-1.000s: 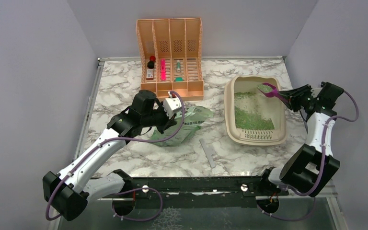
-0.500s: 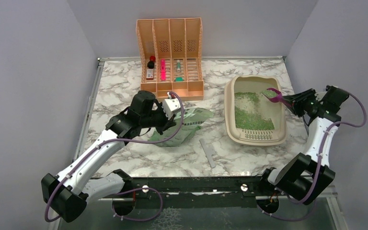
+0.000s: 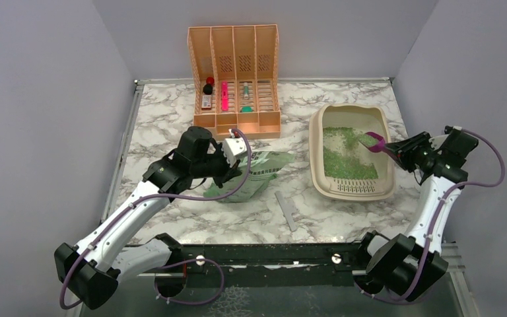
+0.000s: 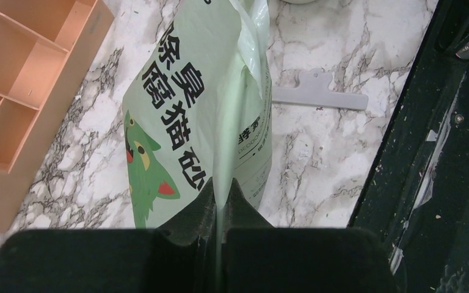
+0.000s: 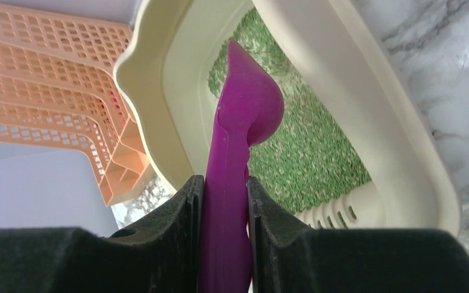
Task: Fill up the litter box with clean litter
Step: Pour the cat litter into the litter box.
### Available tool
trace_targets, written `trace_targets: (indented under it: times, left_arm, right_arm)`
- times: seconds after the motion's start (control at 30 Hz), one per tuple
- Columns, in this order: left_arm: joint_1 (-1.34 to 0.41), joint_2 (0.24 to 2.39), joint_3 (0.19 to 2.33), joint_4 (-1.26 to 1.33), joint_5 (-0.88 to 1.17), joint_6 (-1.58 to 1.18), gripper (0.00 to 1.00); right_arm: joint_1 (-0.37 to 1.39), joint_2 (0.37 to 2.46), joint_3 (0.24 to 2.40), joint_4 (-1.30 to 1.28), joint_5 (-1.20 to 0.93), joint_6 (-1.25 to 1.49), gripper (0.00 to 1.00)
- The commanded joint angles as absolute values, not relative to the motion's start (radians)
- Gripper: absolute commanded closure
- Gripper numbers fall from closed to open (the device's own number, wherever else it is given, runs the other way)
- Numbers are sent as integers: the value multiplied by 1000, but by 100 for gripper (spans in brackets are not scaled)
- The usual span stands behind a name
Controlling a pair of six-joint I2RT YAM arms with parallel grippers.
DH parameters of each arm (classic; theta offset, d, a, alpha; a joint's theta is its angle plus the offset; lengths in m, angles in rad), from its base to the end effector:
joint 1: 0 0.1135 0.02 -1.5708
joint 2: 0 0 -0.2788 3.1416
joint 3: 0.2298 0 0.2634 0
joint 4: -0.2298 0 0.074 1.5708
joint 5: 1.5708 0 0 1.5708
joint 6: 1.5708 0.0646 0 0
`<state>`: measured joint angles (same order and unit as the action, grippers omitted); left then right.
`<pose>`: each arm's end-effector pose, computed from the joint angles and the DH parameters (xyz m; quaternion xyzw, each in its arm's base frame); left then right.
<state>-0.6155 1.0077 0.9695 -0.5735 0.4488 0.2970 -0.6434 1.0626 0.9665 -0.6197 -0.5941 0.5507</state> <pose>0.1781 -0.1603 0.3235 0.4733 0.7312 -0.2663 0.4128 0.2150 -0.1160 0.3085 0.3889 0.7878 0.2477 0.4084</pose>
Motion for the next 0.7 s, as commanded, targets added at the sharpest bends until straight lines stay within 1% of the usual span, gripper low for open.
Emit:
trace_targets:
  times: [0.0, 0.2, 0.37, 0.67]
  left_arm:
    - [-621, 952, 979, -500, 541, 292, 100]
    - [-621, 954, 982, -500, 537, 297, 100]
    - [-621, 959, 985, -501, 532, 298, 100]
    - [-621, 979, 994, -501, 525, 298, 100]
  right_arm:
    - [-649, 989, 925, -694, -643, 503, 99]
    - [-649, 978, 896, -652, -763, 523, 99]
    - [-650, 1019, 890, -533, -819, 580, 99]
    - [-648, 1145, 942, -444, -776, 600, 99]
